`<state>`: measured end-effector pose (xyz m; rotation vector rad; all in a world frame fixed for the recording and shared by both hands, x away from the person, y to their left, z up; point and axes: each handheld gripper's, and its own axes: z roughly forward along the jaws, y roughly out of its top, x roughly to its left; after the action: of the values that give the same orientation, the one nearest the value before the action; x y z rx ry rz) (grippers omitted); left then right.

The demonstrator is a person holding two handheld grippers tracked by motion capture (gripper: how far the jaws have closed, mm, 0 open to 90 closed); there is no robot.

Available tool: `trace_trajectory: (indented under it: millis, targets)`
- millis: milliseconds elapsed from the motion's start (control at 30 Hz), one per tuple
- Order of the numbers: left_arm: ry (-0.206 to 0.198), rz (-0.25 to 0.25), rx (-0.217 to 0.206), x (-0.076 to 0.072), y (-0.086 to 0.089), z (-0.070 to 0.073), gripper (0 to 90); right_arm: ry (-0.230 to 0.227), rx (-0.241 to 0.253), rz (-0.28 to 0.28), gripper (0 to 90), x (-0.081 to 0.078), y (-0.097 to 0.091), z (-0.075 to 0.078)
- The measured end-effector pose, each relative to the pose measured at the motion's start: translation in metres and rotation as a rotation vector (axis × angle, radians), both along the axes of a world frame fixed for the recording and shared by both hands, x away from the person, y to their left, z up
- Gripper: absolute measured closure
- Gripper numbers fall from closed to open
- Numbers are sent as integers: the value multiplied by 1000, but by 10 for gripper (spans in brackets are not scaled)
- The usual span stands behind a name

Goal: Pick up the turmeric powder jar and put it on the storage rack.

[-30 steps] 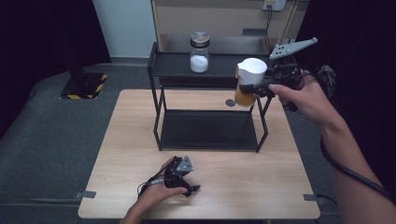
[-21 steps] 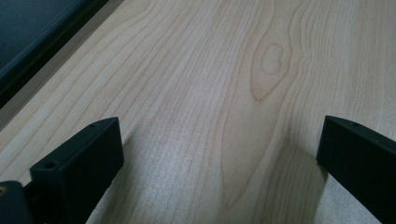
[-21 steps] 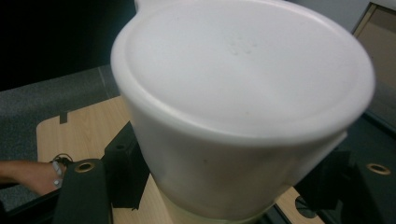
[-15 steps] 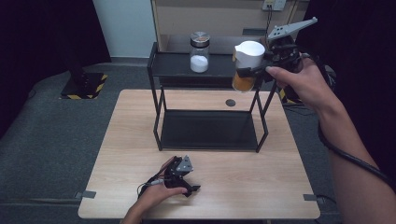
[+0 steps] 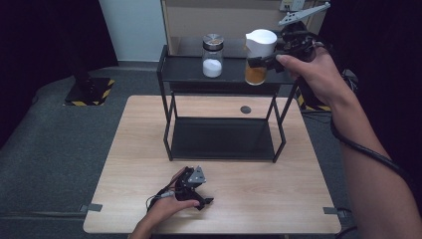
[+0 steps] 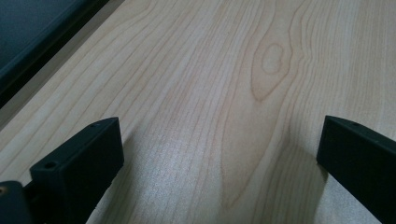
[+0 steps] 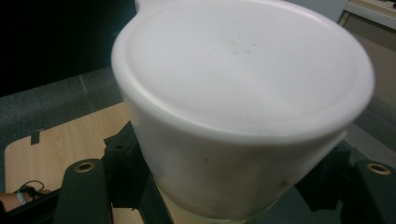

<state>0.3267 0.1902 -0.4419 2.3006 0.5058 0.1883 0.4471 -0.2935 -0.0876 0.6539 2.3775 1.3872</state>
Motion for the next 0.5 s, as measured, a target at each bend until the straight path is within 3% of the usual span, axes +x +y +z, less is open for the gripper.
trace_trajectory:
  millis: [500]
  targets:
    - [0,6,0,-1,0,0,0,7,1,-50,315,23,12,-7]
